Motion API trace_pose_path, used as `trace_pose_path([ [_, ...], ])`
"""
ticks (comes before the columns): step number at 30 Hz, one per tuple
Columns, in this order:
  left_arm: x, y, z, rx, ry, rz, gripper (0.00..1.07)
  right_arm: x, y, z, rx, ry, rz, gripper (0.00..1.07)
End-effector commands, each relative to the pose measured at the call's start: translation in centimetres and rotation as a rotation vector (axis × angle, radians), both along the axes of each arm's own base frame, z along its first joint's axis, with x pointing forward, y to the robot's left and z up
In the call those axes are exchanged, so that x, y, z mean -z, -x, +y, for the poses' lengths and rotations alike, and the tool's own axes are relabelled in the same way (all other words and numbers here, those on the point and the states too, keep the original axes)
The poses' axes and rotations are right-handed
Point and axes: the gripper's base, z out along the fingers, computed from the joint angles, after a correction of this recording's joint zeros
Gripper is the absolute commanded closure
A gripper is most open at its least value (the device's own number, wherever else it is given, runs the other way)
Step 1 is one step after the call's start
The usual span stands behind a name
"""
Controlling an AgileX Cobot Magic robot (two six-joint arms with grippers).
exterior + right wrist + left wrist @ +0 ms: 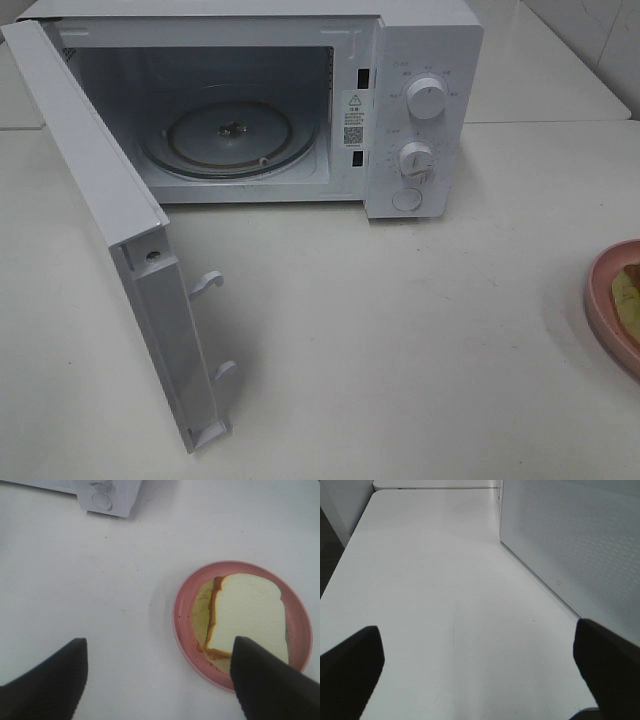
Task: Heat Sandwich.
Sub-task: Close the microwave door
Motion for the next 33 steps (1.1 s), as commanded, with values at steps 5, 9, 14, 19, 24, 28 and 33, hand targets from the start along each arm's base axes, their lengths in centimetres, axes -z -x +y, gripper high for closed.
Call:
trace_pose_path([
  [5, -0.1, 0.2, 0.0, -0.001, 0.002, -0.029, 0.09, 1.9, 2.1, -0.4, 0.053, -0.028, -0.087, 0.31],
  [9, -0.1, 0.2, 0.0, -0.001, 0.002, -0.029, 0.09, 1.8, 3.0, -0.5, 0.083, -0.031, -0.151, 0.31],
  [14, -0.1, 0.2, 0.0, -0.001, 0.002, -0.029, 0.09, 1.9, 4.4, -0.7, 0.138, -0.031, -0.190, 0.31],
  [19, -0.1, 0.2, 0.0, -0.001, 0.002, -0.029, 0.09, 3.1, 5.6, -0.7, 0.181, -0.026, -0.183, 0.31],
  [24, -0.1, 0.2, 0.0, -0.001, 0.002, -0.029, 0.09, 3.1, 6.6, -0.7, 0.182, -0.032, -0.255, 0.31],
  [28, -0.1, 0.2, 0.0, -0.001, 0.003, -0.028, 0.09, 3.1, 6.6, -0.7, 0.182, -0.031, -0.254, 0.31],
  [33, -0.1, 0.1, 0.0, -0.001, 0.003, -0.026, 0.09, 3.1, 6.6, -0.7, 0.182, -0.031, -0.254, 0.31],
])
